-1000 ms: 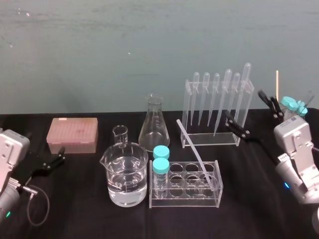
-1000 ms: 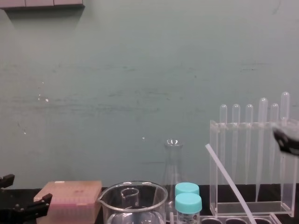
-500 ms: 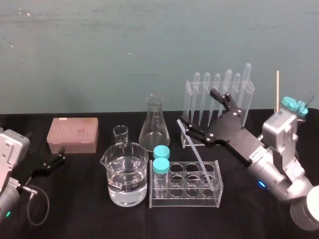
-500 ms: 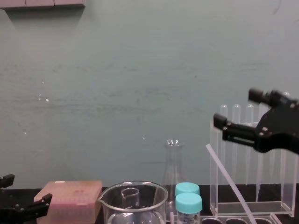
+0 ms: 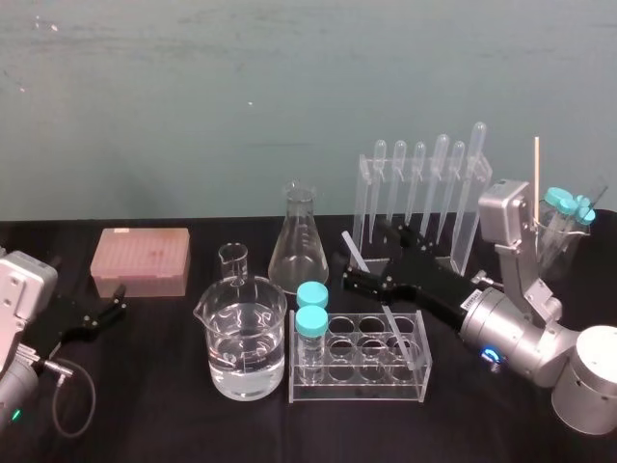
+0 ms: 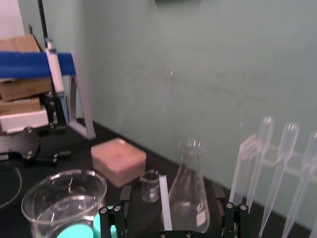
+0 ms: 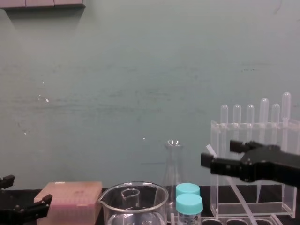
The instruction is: Pick up the stirring rod with one hand, then place it down.
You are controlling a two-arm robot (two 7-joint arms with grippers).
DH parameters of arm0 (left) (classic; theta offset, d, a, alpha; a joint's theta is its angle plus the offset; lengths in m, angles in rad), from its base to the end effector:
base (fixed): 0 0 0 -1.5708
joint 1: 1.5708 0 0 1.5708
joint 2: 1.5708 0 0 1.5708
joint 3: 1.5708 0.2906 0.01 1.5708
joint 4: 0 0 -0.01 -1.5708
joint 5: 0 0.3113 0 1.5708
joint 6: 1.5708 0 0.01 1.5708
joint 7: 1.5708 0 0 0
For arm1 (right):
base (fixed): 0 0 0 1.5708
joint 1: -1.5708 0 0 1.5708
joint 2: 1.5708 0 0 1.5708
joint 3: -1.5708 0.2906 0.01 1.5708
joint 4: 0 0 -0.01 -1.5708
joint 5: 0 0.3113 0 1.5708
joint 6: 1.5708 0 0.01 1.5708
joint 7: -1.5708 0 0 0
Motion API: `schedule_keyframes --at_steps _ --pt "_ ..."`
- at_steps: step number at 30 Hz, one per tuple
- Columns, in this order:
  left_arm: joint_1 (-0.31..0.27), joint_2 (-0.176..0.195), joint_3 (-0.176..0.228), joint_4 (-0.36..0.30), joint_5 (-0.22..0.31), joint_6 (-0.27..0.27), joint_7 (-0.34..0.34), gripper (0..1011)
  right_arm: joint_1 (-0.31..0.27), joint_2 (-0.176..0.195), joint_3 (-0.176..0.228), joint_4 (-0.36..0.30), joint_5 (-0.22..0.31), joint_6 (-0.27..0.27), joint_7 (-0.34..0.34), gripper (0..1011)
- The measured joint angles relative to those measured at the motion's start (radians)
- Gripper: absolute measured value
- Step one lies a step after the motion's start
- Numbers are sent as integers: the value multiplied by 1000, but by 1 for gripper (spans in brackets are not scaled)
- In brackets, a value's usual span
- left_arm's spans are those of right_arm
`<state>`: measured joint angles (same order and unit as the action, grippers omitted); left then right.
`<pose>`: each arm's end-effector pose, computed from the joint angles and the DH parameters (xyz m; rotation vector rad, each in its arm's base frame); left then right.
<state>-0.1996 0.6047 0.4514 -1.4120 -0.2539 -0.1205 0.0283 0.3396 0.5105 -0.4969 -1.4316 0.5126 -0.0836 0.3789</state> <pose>0.3606 0.0824 -0.3032 0.3045 -0.2851 1.2480 0.3965 -0.0326 -0.2591 -0.0339 -0.0932 -0.8342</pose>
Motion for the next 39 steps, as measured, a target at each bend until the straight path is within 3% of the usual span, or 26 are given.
schedule_keyframes --at_steps 7,11,26,31,39 --pt "0 0 0 0 0 0 0 1000 19 -13 -3 30 11 103 17 1003" --pt "0 0 0 0 0 0 0 1000 22 -18 -2 38 5 130 17 1003" --pt "0 0 0 0 0 0 0 1000 21 -17 -1 36 4 124 16 995" --pt "0 0 0 0 0 0 0 1000 21 -16 -1 36 4 122 16 891" --pt "0 0 0 0 0 0 0 1000 20 -16 -1 35 4 120 16 633"
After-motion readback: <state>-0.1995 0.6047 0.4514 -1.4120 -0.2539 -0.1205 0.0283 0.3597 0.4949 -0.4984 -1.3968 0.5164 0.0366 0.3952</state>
